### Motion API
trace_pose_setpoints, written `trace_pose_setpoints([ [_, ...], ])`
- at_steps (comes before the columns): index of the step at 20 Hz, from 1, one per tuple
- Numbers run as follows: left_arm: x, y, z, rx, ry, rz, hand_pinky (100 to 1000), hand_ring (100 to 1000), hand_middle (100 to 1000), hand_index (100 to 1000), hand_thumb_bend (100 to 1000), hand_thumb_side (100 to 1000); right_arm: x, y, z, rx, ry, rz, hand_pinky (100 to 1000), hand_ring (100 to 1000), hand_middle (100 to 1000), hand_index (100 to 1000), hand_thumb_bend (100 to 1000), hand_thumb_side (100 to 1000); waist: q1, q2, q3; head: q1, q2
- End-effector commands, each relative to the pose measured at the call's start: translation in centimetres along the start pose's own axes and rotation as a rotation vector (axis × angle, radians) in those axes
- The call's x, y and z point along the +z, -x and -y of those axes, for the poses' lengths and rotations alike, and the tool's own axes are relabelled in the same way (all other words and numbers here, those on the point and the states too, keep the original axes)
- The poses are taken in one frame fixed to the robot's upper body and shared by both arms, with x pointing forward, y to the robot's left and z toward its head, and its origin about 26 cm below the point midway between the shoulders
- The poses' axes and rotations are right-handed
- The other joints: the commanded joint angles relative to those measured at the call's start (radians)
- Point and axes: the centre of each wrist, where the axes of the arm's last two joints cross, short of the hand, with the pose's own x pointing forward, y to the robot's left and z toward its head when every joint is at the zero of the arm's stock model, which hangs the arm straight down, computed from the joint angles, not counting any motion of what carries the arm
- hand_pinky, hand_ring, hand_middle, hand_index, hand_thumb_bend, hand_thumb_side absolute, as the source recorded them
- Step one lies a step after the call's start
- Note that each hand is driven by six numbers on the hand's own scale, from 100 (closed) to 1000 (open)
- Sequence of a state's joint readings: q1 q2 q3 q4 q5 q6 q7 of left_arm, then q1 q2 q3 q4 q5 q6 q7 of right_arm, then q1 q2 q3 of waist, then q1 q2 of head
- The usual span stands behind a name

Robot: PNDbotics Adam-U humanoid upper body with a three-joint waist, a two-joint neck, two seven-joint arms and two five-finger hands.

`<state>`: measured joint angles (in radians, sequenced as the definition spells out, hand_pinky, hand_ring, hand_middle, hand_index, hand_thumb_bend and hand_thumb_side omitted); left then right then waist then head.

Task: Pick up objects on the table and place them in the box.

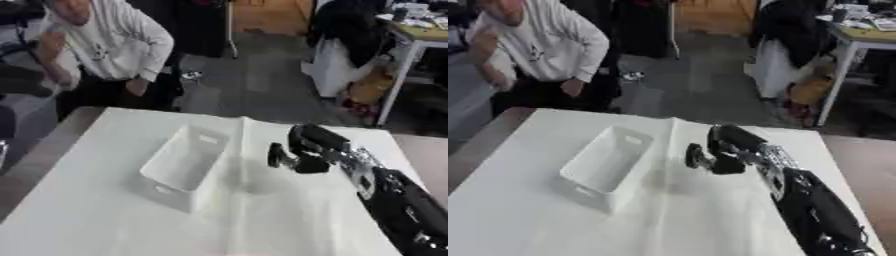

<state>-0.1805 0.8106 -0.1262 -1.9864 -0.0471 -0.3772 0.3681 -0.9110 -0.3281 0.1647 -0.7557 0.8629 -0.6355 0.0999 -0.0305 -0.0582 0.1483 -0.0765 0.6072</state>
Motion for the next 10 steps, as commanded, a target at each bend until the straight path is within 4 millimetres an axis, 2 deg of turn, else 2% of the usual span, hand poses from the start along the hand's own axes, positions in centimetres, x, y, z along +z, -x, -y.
trace_pose_setpoints([
  [1,-0.6,-0.4,-0.6,-0.014,0.0,0.029,796,622,718,733,209,790,-0.6,-0.1,4.8,0.029,0.076,0.03,100,100,100,100,100,807,0.007,-0.009,-0.002,0.016,0.006],
  [6,-0.8,-0.4,-0.7,-0.016,-0.003,0.036,796,622,718,733,209,790,-1.1,-0.6,7.4,0.01,0.168,0.066,100,100,100,100,100,795,0.007,-0.004,-0.001,0.02,0.009],
  [10,-0.9,-0.4,-0.7,-0.017,-0.006,0.042,796,622,718,733,209,790,-1.6,-1.0,8.5,0.009,0.217,0.091,100,100,100,100,100,793,0.008,0.002,0.003,0.022,0.002],
])
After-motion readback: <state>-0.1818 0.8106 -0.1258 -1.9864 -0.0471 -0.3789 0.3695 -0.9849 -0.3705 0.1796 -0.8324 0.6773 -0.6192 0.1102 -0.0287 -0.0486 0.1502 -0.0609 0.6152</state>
